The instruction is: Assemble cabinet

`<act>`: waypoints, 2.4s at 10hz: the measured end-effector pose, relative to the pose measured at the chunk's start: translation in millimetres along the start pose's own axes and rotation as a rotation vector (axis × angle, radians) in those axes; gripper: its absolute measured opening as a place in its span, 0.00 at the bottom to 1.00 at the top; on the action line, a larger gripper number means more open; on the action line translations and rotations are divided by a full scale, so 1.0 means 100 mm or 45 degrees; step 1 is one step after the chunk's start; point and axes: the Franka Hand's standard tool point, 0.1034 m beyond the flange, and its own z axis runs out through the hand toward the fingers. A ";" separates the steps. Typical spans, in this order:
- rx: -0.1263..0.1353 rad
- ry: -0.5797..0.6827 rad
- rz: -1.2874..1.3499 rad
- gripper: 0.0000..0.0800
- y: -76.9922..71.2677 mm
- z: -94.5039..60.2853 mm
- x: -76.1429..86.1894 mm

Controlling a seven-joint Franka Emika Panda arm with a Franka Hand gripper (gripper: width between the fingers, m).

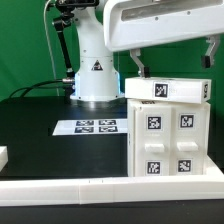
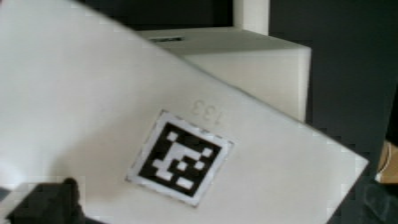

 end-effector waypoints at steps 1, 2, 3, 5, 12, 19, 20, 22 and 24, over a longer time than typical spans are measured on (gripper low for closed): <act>-0.011 -0.003 -0.134 1.00 0.01 0.01 0.00; -0.021 -0.006 -0.234 1.00 0.01 0.01 -0.01; -0.036 -0.010 -0.387 1.00 0.01 0.02 -0.01; -0.045 -0.021 -0.584 1.00 0.02 0.04 -0.02; -0.058 -0.057 -1.016 1.00 0.13 0.11 -0.07; -0.057 -0.072 -0.934 0.69 0.15 0.17 -0.09; -0.057 -0.071 -0.925 0.69 0.15 0.17 -0.09; -0.061 -0.066 -0.724 0.69 0.15 0.18 -0.09; -0.062 -0.059 -0.558 0.70 0.15 0.18 -0.09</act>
Offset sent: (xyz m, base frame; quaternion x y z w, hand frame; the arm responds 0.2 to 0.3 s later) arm 0.0010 0.0040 -0.0031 -0.0193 -0.0080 -0.2741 0.9615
